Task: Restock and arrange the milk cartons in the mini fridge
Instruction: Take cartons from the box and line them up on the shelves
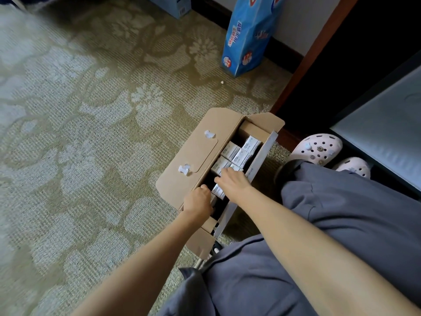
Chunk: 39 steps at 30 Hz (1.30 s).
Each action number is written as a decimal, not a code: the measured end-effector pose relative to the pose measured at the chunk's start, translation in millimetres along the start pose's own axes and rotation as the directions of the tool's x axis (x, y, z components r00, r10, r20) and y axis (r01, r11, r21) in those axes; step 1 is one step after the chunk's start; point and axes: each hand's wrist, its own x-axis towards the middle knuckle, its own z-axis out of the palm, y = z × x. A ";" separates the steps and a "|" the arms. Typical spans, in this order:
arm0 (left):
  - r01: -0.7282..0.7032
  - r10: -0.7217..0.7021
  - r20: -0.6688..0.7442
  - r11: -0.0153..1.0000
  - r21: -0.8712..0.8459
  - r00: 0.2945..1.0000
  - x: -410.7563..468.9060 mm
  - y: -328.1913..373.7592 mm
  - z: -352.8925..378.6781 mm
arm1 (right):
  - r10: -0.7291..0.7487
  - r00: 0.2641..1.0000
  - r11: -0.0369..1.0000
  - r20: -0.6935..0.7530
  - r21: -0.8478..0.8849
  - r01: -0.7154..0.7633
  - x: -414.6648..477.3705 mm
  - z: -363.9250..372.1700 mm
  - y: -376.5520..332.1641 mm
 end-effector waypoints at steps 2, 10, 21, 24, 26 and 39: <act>0.006 -0.006 -0.017 0.999 0.033 1.000 -0.5 1.7 2.9 | -0.010 1.000 1.000 -0.021 -0.029 0.010 2.7 1.1 0.3; 0.022 -0.023 -0.072 1.000 -0.013 0.997 -8.2 6.1 -0.3 | -0.143 0.987 0.987 -0.067 -0.076 0.138 3.3 -3.5 10.7; -0.054 0.029 -0.236 0.993 -0.103 0.971 -43.7 -3.6 -73.2 | -0.085 0.988 0.976 -0.131 0.190 0.109 -38.7 -64.2 33.0; -0.129 0.094 -0.292 0.986 -0.106 0.952 -59.0 3.4 -101.9 | 0.042 0.984 0.940 -0.171 0.341 0.019 -66.0 -83.4 42.5; -0.190 0.149 -0.339 0.977 -0.092 0.929 -69.4 14.6 -121.0 | 0.136 0.961 0.910 -0.240 0.415 -0.025 -89.7 -100.6 51.1; -0.549 0.483 -0.612 0.831 0.094 0.627 -129.1 145.3 -226.5 | 0.553 0.636 0.735 -0.538 0.675 -0.067 -238.5 -156.3 133.3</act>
